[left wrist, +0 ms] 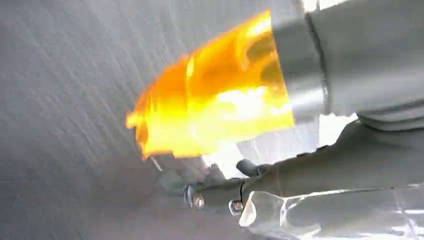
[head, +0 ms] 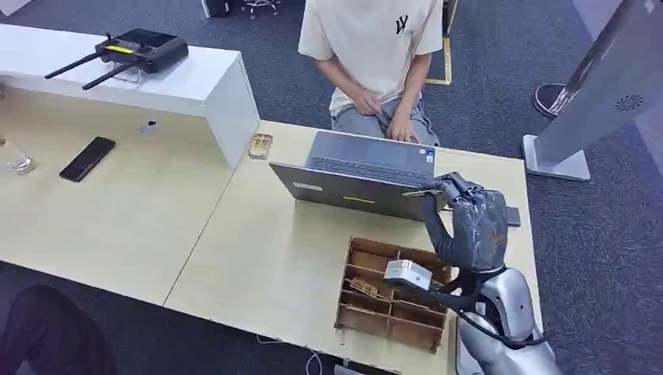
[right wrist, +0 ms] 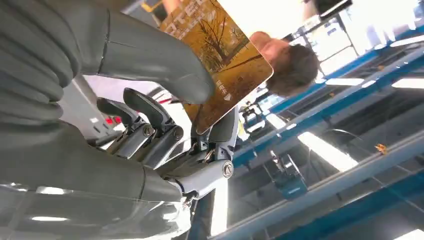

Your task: Pass the card to the sensor for recognition and then transmit it.

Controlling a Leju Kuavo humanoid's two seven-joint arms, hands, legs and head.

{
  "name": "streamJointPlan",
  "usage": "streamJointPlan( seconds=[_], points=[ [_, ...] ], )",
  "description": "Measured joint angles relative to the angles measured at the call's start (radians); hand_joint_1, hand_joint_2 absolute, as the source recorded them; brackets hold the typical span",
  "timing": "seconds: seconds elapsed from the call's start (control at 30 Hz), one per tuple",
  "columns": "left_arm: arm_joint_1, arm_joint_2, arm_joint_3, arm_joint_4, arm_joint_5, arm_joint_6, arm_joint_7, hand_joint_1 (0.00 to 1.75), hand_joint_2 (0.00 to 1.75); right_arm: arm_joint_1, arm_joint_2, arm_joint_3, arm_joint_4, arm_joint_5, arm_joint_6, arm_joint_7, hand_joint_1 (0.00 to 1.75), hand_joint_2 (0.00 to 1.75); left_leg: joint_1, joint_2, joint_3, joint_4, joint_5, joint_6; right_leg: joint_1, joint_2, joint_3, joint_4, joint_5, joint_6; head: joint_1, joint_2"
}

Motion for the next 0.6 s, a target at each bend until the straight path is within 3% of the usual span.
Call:
streamJointPlan(
  seconds=[0.03,0.07,0.13,0.2,0.3,0.6],
  points=[
    [-0.004,0.020,-0.080,-0.098,0.044,-0.010,-0.041,0.00,0.00,0.016,-0.005,-0.001,-0.015,-0.004,-0.002,-0.005,1.75,1.75,0.003,0.012,0.005,0.001,-0.005,-0.004,0.003,0.014,0.003,0.000,0.000,0.000,-0.004,0.000],
    [-0.005,0.044,-0.154,-0.202,0.070,-0.020,-0.130,0.00,0.00,0.033,-0.014,-0.005,-0.027,-0.007,-0.003,-0.007,1.75,1.75,0.005,0.022,0.009,0.004,-0.009,-0.003,0.004,0.024,0.004,-0.003,0.000,-0.001,-0.002,0.000],
    [-0.008,0.102,-0.240,-0.351,0.106,-0.037,-0.318,0.00,0.00,0.060,-0.032,-0.012,-0.040,-0.032,-0.003,-0.018,1.75,1.75,0.007,0.025,0.010,0.007,-0.010,-0.001,0.007,0.027,0.005,-0.005,0.002,0.001,0.001,0.000],
    [-0.023,0.142,-0.293,-0.433,0.171,-0.059,-0.403,0.00,0.00,0.080,-0.037,-0.017,-0.050,-0.075,0.006,-0.027,1.75,1.75,0.005,0.020,0.010,0.007,-0.010,0.000,0.006,0.022,0.006,-0.006,0.001,0.002,-0.001,0.000],
    [-0.030,0.163,-0.345,-0.497,0.220,-0.070,-0.434,0.00,0.00,0.104,-0.040,-0.035,-0.073,-0.134,0.052,-0.024,1.75,1.75,0.005,0.018,0.009,0.007,-0.010,0.000,0.006,0.020,0.006,-0.006,0.001,0.002,-0.001,0.000],
    [-0.058,0.178,-0.394,-0.555,0.319,-0.073,-0.475,0.00,0.00,0.144,-0.055,-0.054,-0.141,-0.156,0.117,-0.025,1.75,1.75,0.006,0.015,0.008,0.007,-0.010,0.000,0.007,0.017,0.007,-0.006,-0.001,0.003,0.000,0.000]
  ],
)
